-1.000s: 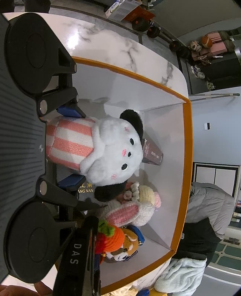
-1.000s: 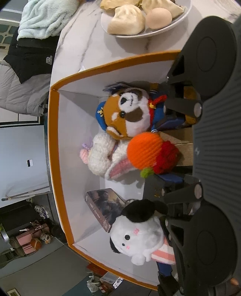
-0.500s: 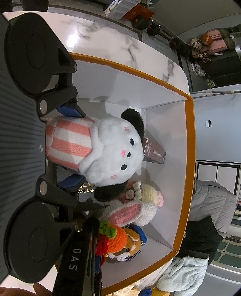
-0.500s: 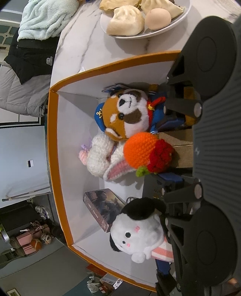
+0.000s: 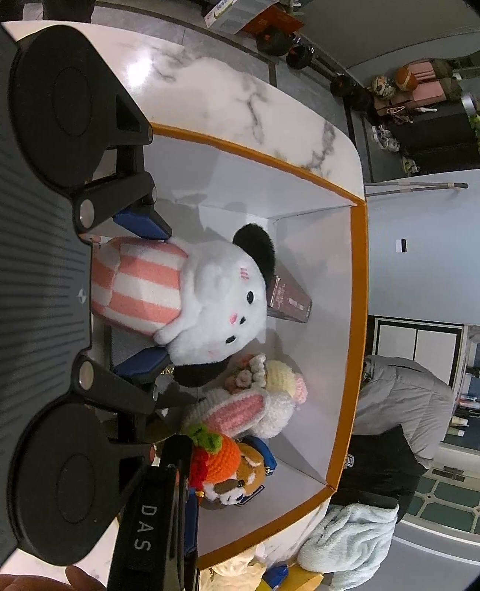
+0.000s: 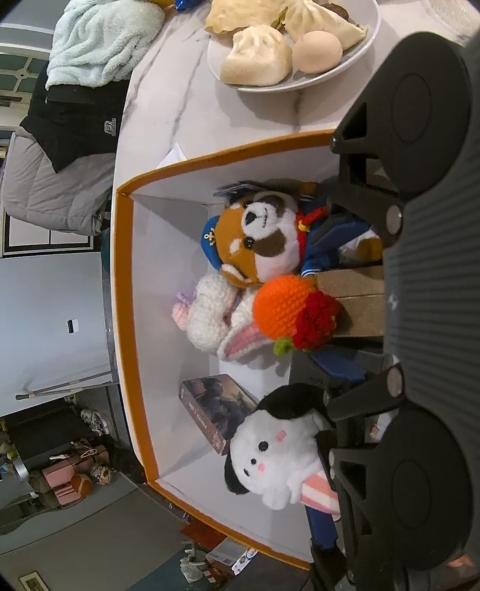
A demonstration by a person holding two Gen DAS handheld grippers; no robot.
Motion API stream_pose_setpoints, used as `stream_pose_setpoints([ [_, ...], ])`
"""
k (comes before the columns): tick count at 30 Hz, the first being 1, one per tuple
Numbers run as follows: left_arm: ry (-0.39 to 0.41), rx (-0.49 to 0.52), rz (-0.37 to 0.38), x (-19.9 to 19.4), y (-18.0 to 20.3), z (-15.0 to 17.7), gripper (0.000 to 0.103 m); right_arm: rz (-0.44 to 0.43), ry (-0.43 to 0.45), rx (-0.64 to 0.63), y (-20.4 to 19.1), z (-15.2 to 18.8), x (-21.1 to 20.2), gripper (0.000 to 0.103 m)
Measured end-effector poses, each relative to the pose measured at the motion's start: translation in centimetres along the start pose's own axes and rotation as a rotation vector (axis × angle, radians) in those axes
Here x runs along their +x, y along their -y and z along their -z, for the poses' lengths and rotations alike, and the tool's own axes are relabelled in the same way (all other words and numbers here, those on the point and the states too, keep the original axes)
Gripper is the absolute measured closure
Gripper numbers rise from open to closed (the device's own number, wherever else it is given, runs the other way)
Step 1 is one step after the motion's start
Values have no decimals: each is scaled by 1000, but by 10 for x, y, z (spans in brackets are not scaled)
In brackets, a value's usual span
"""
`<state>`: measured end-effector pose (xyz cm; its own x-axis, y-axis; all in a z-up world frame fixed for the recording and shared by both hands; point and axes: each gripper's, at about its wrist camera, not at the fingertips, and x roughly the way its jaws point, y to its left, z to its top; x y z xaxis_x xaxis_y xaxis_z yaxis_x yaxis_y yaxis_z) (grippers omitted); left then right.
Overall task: Organize objects
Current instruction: 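Open both grippers to release the toys and lift out of the box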
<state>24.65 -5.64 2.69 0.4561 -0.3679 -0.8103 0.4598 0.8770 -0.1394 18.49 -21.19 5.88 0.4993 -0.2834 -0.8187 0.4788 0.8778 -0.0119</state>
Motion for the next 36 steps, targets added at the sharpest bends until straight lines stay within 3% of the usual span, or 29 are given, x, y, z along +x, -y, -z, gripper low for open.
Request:
stream_pose_setpoints([
  [9, 75, 15, -24, -23, 1, -2, 23, -13, 35, -3, -2, 0, -18, 37],
  [36, 124, 21, -14, -67, -4, 14, 21, -13, 103, -41, -11, 18, -70, 31],
])
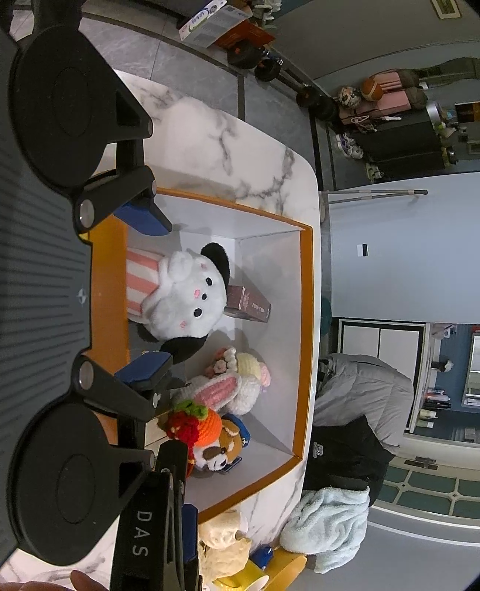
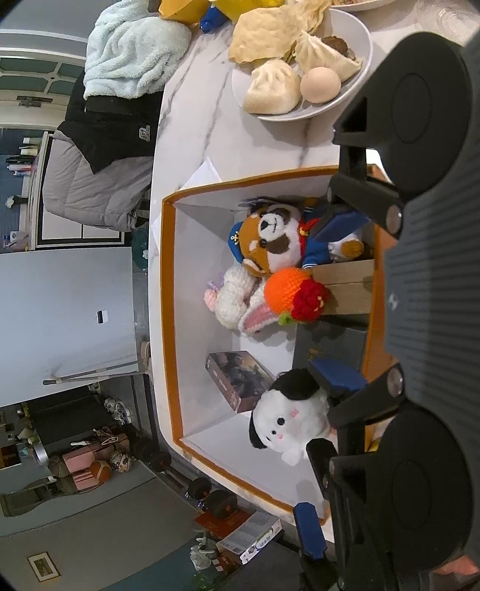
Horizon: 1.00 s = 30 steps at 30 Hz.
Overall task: Organize objects
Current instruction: 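Open both grippers to release the toys and lift out of the box, then move the left gripper to the yellow tape measure while the right approaches the pink wallet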
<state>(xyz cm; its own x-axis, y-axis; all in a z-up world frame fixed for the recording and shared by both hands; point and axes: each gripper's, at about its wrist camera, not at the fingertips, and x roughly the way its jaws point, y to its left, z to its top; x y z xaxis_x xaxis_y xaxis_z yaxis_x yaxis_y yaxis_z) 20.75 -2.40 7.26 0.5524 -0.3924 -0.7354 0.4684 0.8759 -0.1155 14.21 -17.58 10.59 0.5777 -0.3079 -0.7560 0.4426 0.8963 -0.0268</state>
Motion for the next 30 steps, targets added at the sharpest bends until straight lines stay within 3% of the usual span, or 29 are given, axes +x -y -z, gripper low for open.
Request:
stream_pose_setpoints([
  [15, 26, -2, 21, -36, -15, 31, 16, -8, 39, -39, -8, 23, -39, 24],
  [30, -13, 0, 26, -49, -40, 63, 14, -1, 30, -115, -13, 71, -65, 9],
])
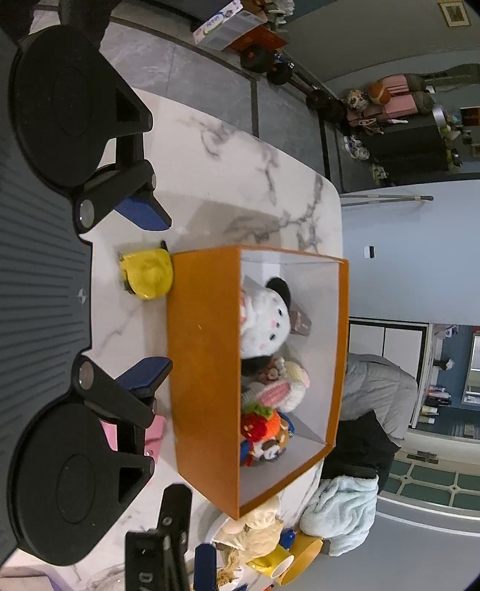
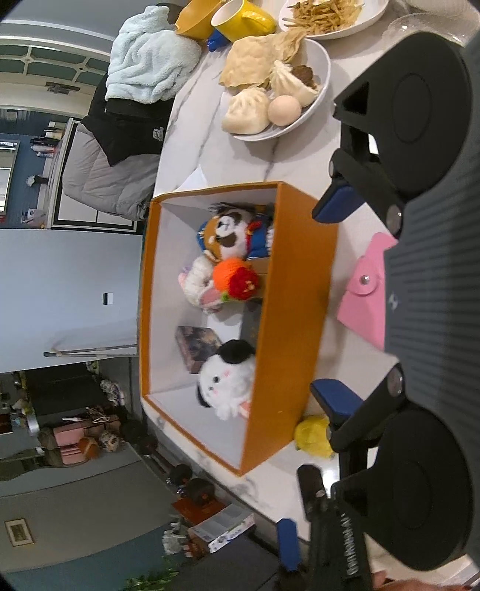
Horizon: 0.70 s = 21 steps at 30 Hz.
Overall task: Organize objects
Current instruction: 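Move the left gripper to the yellow tape measure while the right approaches the pink wallet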
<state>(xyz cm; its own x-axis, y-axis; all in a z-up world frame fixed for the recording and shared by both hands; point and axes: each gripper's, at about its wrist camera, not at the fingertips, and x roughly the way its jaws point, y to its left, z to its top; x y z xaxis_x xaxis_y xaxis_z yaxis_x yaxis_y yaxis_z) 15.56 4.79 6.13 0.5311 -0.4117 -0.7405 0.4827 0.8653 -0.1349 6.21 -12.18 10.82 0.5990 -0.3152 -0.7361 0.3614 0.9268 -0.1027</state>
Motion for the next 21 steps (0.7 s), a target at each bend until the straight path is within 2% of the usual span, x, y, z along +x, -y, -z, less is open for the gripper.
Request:
stream_pose_setpoints([
  [8, -52, -60, 11, 21, -17, 11, 14, -11, -41, 5, -2, 22, 13, 9],
  [21, -129, -103, 17, 69, -27, 23, 14, -24, -112, 42, 5, 35, 52, 8],
])
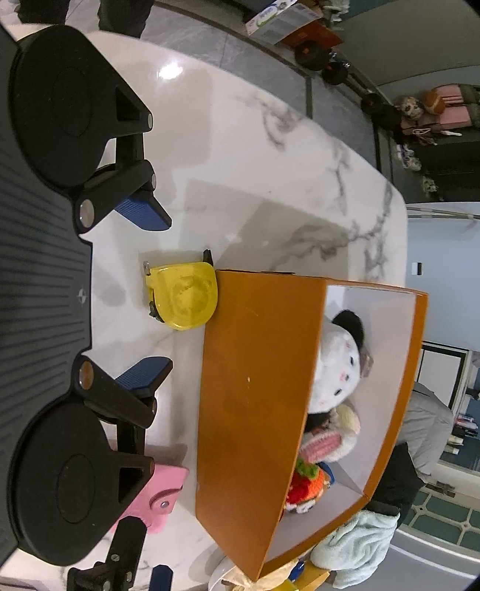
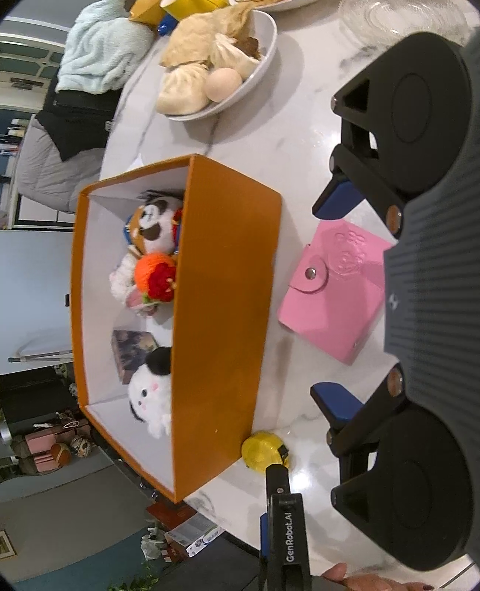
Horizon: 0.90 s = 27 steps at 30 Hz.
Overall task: Organize objects
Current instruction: 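Move the left gripper to the yellow tape measure while the right approaches the pink wallet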
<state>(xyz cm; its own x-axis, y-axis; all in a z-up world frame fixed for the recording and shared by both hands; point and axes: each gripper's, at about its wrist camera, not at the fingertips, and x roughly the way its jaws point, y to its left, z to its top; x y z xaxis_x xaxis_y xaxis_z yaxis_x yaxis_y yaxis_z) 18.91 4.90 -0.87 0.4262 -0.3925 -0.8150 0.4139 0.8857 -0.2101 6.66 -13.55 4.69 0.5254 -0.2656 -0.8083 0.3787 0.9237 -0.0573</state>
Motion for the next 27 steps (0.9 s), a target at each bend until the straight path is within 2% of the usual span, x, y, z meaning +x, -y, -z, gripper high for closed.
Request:
stream_pose_setpoints([
  [16, -18, -11, 7, 22, 3, -4, 14, -66, -54, 25, 10, -10, 53, 8],
  [27, -35, -8, 4, 30, 9, -3, 14, -124, -82, 4, 5, -5, 57, 6],
])
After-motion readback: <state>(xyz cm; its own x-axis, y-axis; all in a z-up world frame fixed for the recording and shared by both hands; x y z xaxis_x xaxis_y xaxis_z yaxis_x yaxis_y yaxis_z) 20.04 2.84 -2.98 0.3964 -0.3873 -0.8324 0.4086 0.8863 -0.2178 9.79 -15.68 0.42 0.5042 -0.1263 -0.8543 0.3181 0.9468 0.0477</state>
